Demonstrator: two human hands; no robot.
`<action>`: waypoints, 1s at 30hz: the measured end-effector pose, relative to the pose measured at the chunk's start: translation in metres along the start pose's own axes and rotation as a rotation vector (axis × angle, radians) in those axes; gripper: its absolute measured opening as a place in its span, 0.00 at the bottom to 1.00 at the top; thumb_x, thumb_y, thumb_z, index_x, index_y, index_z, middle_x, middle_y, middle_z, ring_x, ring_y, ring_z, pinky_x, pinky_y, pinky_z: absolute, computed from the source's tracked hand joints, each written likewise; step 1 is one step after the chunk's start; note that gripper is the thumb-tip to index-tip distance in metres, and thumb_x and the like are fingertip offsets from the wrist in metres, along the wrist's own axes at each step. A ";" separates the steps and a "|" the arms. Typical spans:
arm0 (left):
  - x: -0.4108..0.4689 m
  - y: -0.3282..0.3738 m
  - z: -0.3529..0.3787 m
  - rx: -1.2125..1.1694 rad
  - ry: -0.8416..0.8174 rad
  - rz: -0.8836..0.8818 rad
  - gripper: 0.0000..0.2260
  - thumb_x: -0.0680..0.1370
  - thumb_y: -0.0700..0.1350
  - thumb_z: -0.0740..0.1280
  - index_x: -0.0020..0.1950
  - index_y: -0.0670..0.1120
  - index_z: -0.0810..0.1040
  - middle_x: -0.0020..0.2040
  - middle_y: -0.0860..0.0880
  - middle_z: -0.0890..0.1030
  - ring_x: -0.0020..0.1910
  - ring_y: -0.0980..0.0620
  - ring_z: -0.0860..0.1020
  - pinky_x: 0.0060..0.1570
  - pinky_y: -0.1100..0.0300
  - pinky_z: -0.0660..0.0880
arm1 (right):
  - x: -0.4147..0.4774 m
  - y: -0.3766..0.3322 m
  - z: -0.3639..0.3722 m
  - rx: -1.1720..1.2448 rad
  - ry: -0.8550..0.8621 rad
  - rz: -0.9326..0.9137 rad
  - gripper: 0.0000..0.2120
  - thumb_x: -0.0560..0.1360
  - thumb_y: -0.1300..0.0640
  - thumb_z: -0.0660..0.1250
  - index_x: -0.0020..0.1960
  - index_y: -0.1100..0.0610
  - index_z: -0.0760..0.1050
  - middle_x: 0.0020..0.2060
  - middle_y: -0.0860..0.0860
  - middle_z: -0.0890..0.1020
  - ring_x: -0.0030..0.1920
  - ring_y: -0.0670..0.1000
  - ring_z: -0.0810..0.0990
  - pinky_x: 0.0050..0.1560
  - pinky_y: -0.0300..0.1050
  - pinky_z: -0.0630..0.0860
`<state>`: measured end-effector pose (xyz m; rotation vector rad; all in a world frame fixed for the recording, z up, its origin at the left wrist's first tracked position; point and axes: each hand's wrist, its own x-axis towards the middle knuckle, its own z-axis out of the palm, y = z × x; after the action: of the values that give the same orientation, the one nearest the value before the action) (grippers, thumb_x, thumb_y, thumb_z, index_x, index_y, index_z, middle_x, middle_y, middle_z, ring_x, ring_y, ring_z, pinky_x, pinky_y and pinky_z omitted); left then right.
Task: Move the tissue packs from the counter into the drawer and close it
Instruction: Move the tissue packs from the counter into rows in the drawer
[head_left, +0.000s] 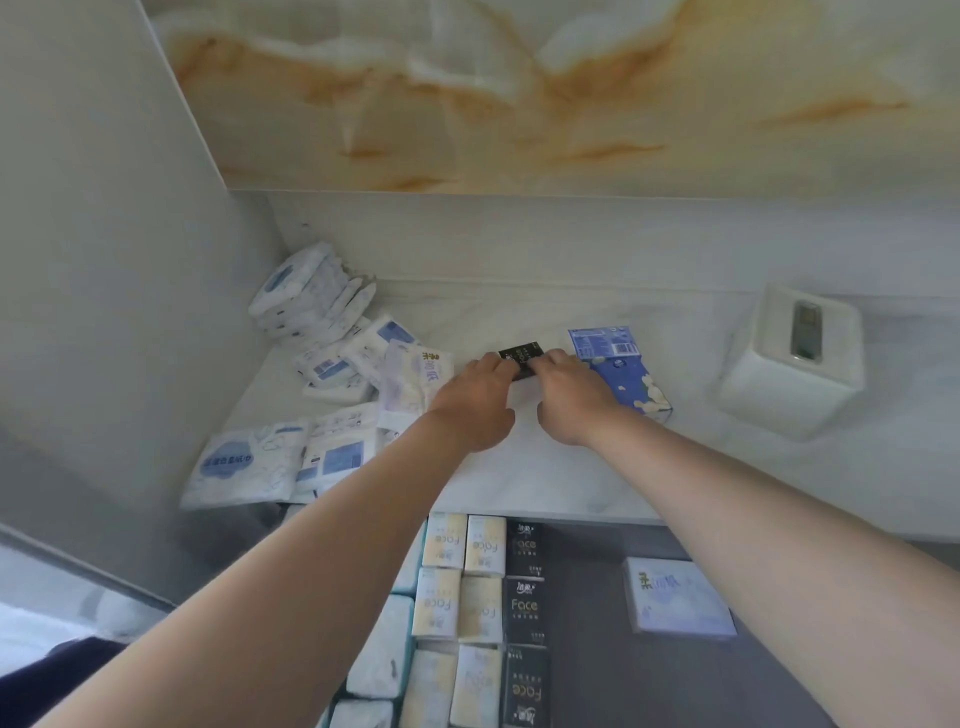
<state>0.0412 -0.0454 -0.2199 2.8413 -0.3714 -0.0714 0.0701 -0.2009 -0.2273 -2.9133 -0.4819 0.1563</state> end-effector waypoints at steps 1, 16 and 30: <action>0.006 0.000 0.001 -0.055 -0.007 -0.009 0.26 0.77 0.42 0.64 0.75 0.45 0.62 0.71 0.46 0.65 0.69 0.45 0.66 0.64 0.50 0.70 | 0.008 0.002 0.002 -0.024 -0.021 -0.003 0.32 0.74 0.64 0.63 0.77 0.58 0.60 0.74 0.57 0.64 0.70 0.60 0.66 0.65 0.56 0.70; 0.024 0.002 0.027 -0.111 -0.034 -0.082 0.17 0.76 0.53 0.69 0.60 0.45 0.75 0.54 0.46 0.73 0.51 0.47 0.74 0.47 0.56 0.70 | -0.008 0.021 0.018 0.062 0.059 -0.128 0.20 0.71 0.68 0.64 0.62 0.56 0.77 0.65 0.55 0.71 0.65 0.58 0.67 0.63 0.51 0.68; -0.119 0.017 0.022 -0.278 -0.041 0.128 0.18 0.71 0.40 0.71 0.59 0.48 0.75 0.54 0.51 0.78 0.51 0.53 0.77 0.48 0.61 0.75 | -0.118 -0.026 0.005 0.302 -0.335 0.005 0.24 0.66 0.48 0.78 0.58 0.52 0.75 0.48 0.48 0.79 0.47 0.51 0.77 0.44 0.43 0.71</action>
<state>-0.0798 -0.0366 -0.2351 2.5391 -0.5090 -0.1439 -0.0498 -0.2147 -0.2181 -2.5971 -0.4540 0.6645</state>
